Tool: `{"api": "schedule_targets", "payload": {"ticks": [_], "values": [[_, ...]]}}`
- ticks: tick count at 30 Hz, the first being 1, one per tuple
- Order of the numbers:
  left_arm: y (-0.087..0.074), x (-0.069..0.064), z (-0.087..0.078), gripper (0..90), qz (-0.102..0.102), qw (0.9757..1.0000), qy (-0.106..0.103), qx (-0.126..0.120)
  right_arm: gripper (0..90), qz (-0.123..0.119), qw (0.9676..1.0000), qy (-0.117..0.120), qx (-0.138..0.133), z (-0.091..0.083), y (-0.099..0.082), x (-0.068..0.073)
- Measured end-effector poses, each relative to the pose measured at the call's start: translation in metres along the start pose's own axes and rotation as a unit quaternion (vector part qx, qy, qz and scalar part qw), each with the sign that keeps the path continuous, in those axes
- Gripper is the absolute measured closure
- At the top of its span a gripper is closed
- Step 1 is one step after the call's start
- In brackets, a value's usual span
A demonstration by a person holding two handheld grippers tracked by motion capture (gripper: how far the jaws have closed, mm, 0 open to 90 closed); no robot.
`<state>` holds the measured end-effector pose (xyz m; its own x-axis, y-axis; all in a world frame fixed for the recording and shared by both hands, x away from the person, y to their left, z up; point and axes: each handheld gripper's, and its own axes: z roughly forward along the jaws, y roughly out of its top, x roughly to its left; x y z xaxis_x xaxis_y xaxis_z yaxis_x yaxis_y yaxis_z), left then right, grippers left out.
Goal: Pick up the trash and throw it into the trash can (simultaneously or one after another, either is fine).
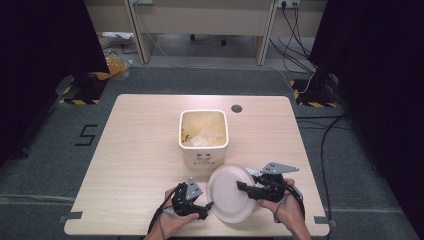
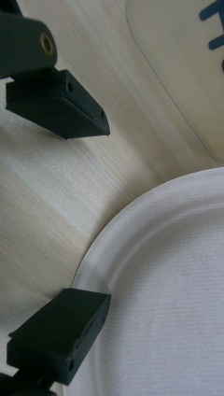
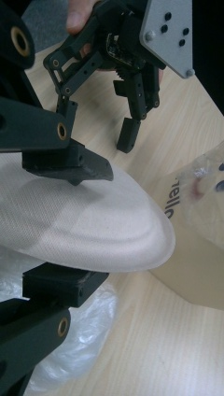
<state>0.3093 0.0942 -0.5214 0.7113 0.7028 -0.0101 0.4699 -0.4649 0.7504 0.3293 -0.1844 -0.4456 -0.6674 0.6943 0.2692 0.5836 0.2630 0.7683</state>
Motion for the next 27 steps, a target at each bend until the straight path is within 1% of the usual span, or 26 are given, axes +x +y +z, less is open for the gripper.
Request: {"api": "schedule_targets", "payload": {"ticks": [1, 5, 6, 7, 8, 9, 10, 11, 12, 13, 14, 15, 16, 17, 18, 20, 22, 23, 24, 25, 26, 27], "values": [[0.0, 0.001, 0.0, 15.4, -0.002, 1.0, -0.004, 0.003, 53.8, 0.01, 0.9999, 0.004, 0.002, 0.001, -0.001, -0.002], [0.0, 0.003, -0.001, 17.6, -0.006, 0.9999, -0.009, 0.0, 56.9, 0.011, 0.9999, 0.012, -0.003, 0.0, 0.001, -0.002], [-0.001, 0.004, -0.002, 17.6, -0.005, 0.9999, -0.012, -0.004, 58.9, 0.012, 0.9998, 0.017, -0.006, -0.001, 0.002, 0.0], [-0.001, 0.004, -0.003, 20.6, -0.005, 0.9999, -0.015, -0.006, 61.2, 0.015, 0.9996, 0.024, -0.01, -0.003, 0.004, 0.001], [-0.002, 0.005, -0.004, 23.0, -0.002, 0.9999, -0.013, -0.007, 63.0, 0.016, 0.9993, 0.031, -0.014, -0.004, 0.006, 0.002], [-0.004, 0.007, -0.006, 22.8, -0.002, 0.9999, -0.01, -0.008, 65.6, 0.022, 0.9987, 0.037, -0.027, -0.007, 0.008, 0.003], [-0.006, 0.013, -0.008, 23.2, -0.003, 1.0, 0.001, -0.007, 66.9, 0.025, 0.9984, 0.04, -0.03, -0.008, 0.008, 0.003], [-0.007, 0.016, -0.01, 23.3, -0.007, 0.9999, 0.006, -0.007, 68.3, 0.03, 0.9978, 0.049, -0.033, -0.008, 0.008, 0.004], [-0.007, 0.016, -0.01, 23.5, -0.007, 0.9999, 0.006, -0.007, 68.3, 0.03, 0.9978, 0.049, -0.033, -0.008, 0.008, 0.004], [-0.009, 0.02, -0.011, 23.5, -0.016, 0.9998, 0.007, -0.008, 69.8, 0.033, 0.997, 0.059, -0.037, -0.009, 0.008, 0.004], [-0.011, 0.027, -0.014, 23.7, -0.024, 0.9996, 0.009, -0.01, 72.5, 0.04, 0.9953, 0.077, -0.043, -0.01, 0.008, 0.004], [-0.011, 0.027, -0.014, 23.7, -0.024, 0.9996, 0.009, -0.01, 73.5, 0.043, 0.9943, 0.085, -0.047, -0.011, 0.008, 0.004], [-0.012, 0.029, -0.016, 23.7, -0.027, 0.9995, 0.011, -0.012, 73.5, 0.043, 0.9943, 0.085, -0.047, -0.011, 0.008, 0.004], [-0.014, 0.032, -0.018, 23.8, -0.028, 0.9995, 0.012, -0.011, 74.3, 0.044, 0.9937, 0.089, -0.052, -0.012, 0.008, 0.004], [-0.017, 0.037, -0.022, 23.8, -0.033, 0.9993, 0.015, -0.01, 76.0, 0.047, 0.9926, 0.097, -0.056, -0.014, 0.009, 0.004], [-0.02, 0.041, -0.027, 23.8, -0.036, 0.9991, 0.021, -0.009, 77.6, 0.055, 0.99, 0.115, -0.061, -0.014, 0.009, 0.003], [-0.023, 0.046, -0.032, 23.8, -0.041, 0.9988, 0.026, -0.01, 79.6, 0.065, 0.9868, 0.133, -0.065, -0.014, 0.009, 0.002], [-0.023, 0.046, -0.032, 23.8, -0.041, 0.9988, 0.026, -0.01, 79.6, 0.065, 0.9868, 0.133, -0.065, -0.014, 0.009, 0.002], [-0.024, 0.049, -0.035, 23.8, -0.043, 0.9987, 0.028, -0.009, 82.7, 0.074, 0.9829, 0.152, -0.073, -0.016, 0.009, 0.0], [-0.025, 0.05, -0.037, 23.8, -0.046, 0.9985, 0.029, -0.011, 82.7, 0.074, 0.9829, 0.152, -0.073, -0.016, 0.009, 0.0], [-0.028, 0.056, -0.042, 23.8, -0.052, 0.998, 0.035, -0.012, 82.8, 0.076, 0.9816, 0.155, -0.081, -0.019, 0.01, -0.001], [-0.03, 0.059, -0.044, 23.8, -0.054, 0.9978, 0.037, -0.012, 82.8, 0.079, 0.9808, 0.158, -0.084, -0.021, 0.011, -0.002]]}}
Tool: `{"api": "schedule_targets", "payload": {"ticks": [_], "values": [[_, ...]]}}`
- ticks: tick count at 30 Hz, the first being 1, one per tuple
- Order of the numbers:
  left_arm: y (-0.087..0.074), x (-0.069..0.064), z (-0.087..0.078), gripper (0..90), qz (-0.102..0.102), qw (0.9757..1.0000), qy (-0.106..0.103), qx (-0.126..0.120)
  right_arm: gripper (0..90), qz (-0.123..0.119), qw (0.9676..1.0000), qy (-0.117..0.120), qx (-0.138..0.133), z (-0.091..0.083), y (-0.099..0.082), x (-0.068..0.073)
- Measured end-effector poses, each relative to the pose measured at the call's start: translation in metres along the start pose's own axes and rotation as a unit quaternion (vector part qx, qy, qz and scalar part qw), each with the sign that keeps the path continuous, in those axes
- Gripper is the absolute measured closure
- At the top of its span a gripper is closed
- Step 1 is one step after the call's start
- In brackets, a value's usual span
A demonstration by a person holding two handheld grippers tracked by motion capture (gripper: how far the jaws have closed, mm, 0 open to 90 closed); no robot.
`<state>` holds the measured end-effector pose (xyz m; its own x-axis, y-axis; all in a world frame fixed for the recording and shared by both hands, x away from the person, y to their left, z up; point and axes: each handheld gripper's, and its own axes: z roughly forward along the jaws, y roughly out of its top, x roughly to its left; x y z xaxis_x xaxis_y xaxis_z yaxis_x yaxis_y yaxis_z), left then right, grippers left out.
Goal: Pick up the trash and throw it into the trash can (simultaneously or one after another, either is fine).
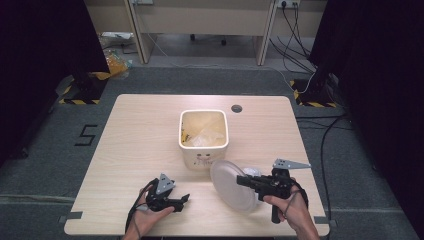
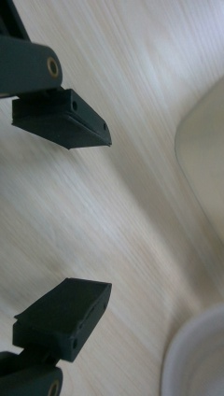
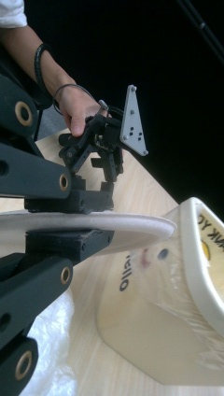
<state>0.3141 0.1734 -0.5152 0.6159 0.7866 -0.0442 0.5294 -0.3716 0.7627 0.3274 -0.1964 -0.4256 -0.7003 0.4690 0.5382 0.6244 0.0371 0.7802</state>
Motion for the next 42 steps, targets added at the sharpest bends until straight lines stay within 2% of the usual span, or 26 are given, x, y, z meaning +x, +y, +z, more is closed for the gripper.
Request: {"api": "schedule_targets", "payload": {"ticks": [3, 6, 11, 17, 21, 31, 42], "values": [[-0.002, 0.006, -0.003, 23.8, -0.008, 1.0, 0.005, 0.0, 82.9, 0.004, 0.9999, 0.013, -0.006, -0.003, 0.001, 0.001], [-0.005, 0.015, -0.009, 23.8, -0.012, 0.9997, 0.021, 0.003, 82.9, 0.002, 0.9995, 0.024, -0.02, -0.01, 0.006, 0.005], [-0.01, 0.02, -0.008, 23.4, -0.008, 0.9996, 0.02, 0.02, 82.9, 0.002, 0.9991, 0.027, -0.032, -0.018, 0.012, 0.006], [-0.013, 0.02, -0.005, 19.0, -0.005, 0.9996, 0.026, 0.01, 82.9, 0.001, 0.9985, 0.034, -0.043, -0.025, 0.02, 0.008], [-0.013, 0.02, -0.005, 13.2, -0.01, 0.9994, 0.028, 0.017, 82.9, -0.003, 0.9972, 0.048, -0.057, -0.031, 0.031, 0.012], [-0.013, 0.02, -0.004, 13.0, -0.01, 0.9994, 0.029, 0.017, 82.9, -0.005, 0.9943, 0.073, -0.078, -0.033, 0.062, 0.019], [-0.013, 0.02, -0.004, 12.9, -0.01, 0.9994, 0.029, 0.017, 82.9, -0.006, 0.9934, 0.076, -0.085, -0.026, 0.092, 0.018]]}}
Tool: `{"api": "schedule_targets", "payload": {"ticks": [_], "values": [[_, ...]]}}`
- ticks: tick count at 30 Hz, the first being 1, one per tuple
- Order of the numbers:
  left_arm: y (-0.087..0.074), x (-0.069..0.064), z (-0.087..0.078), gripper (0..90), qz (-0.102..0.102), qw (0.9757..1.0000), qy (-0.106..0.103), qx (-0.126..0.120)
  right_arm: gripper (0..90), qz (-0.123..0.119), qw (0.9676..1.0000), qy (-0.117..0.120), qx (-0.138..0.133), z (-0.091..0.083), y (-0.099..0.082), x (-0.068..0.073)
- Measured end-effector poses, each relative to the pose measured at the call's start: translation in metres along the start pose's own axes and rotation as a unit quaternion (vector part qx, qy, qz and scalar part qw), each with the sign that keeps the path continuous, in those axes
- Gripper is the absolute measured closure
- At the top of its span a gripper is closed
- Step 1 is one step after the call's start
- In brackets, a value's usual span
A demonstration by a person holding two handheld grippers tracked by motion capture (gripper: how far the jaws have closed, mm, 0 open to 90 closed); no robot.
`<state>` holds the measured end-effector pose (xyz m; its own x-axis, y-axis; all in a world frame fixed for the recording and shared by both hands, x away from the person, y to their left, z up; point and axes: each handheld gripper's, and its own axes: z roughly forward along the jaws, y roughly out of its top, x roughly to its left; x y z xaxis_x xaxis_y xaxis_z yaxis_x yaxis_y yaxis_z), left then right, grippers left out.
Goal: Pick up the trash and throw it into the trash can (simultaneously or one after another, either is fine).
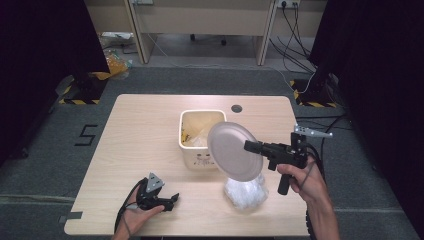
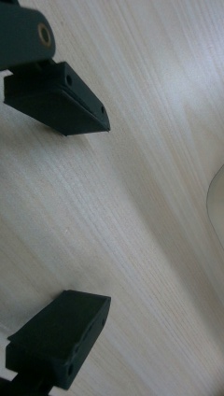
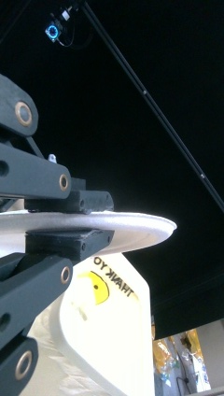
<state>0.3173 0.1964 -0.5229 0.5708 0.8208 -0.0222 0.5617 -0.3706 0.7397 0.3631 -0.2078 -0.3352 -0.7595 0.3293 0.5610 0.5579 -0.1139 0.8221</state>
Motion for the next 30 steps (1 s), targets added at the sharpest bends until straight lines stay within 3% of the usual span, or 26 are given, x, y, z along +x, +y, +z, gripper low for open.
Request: {"api": "schedule_targets", "payload": {"ticks": [16, 30], "values": [[0.0, 0.0, 0.0, 12.9, 0.0, 1.0, 0.001, 0.0, 82.9, 0.003, 1.0, -0.006, 0.002, 0.03, 0.042, -0.009], [0.0, 0.0, 0.0, 12.9, 0.001, 1.0, 0.0, 0.001, 82.8, 0.024, 0.9994, -0.025, 0.007, 0.075, 0.066, -0.036]]}}
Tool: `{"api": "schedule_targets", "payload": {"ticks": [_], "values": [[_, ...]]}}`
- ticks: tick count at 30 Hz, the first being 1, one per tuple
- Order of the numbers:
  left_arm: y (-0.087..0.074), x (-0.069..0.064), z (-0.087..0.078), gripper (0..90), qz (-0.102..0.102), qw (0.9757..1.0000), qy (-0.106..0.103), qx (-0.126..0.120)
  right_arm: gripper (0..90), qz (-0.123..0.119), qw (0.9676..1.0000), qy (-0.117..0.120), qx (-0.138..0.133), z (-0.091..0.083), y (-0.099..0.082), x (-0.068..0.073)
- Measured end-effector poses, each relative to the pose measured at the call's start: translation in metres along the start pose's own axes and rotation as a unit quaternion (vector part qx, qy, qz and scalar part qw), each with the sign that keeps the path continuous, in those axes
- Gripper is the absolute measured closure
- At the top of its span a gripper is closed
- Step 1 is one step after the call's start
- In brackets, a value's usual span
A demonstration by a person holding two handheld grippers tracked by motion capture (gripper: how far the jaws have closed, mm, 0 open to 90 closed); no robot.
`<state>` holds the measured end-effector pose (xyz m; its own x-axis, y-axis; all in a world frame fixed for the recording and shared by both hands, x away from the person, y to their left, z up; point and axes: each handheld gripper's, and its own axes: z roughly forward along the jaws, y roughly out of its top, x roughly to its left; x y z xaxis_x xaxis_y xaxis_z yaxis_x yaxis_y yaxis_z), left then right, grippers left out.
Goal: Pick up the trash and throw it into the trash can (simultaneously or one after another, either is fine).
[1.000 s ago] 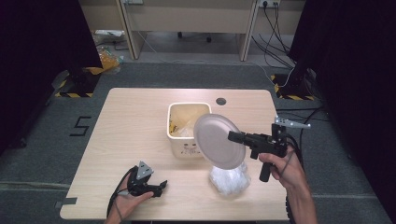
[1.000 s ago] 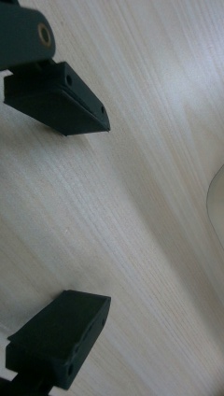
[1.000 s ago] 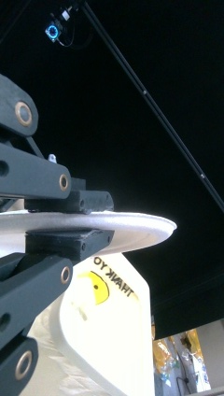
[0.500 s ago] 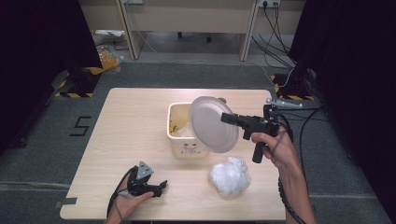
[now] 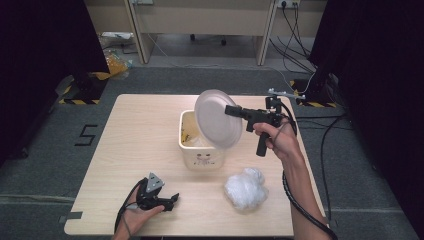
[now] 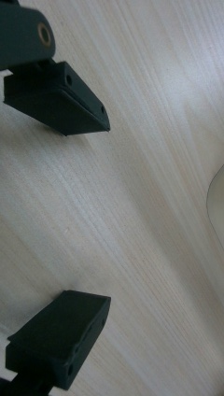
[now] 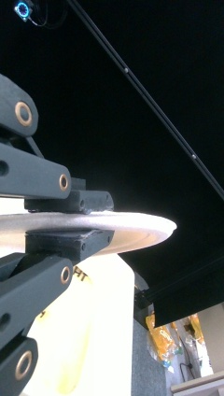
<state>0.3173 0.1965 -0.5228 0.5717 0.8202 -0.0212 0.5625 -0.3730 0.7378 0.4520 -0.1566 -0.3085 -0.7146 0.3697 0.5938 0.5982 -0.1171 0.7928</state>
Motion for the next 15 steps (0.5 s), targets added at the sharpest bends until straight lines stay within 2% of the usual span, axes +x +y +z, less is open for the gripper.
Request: {"api": "schedule_targets", "payload": {"ticks": [4, 9, 13, 15], "values": [[0.0, 0.0, 0.0, 12.9, 0.0, 1.0, 0.0, 0.0, 82.8, 0.0, 0.9999, -0.012, -0.001, 0.01, 0.003, -0.007], [0.0, 0.0, 0.0, 12.8, 0.0, 1.0, 0.0, 0.0, 82.7, 0.011, 0.9998, -0.017, 0.002, 0.023, 0.0, -0.018], [0.0, 0.0, 0.0, 12.8, 0.0, 1.0, 0.0, 0.0, 82.6, 0.016, 0.9995, -0.026, 0.01, 0.034, -0.004, -0.031], [0.0, 0.0, 0.0, 12.8, 0.0, 1.0, 0.0, 0.0, 82.6, 0.026, 0.999, -0.032, 0.017, 0.04, -0.009, -0.04]]}}
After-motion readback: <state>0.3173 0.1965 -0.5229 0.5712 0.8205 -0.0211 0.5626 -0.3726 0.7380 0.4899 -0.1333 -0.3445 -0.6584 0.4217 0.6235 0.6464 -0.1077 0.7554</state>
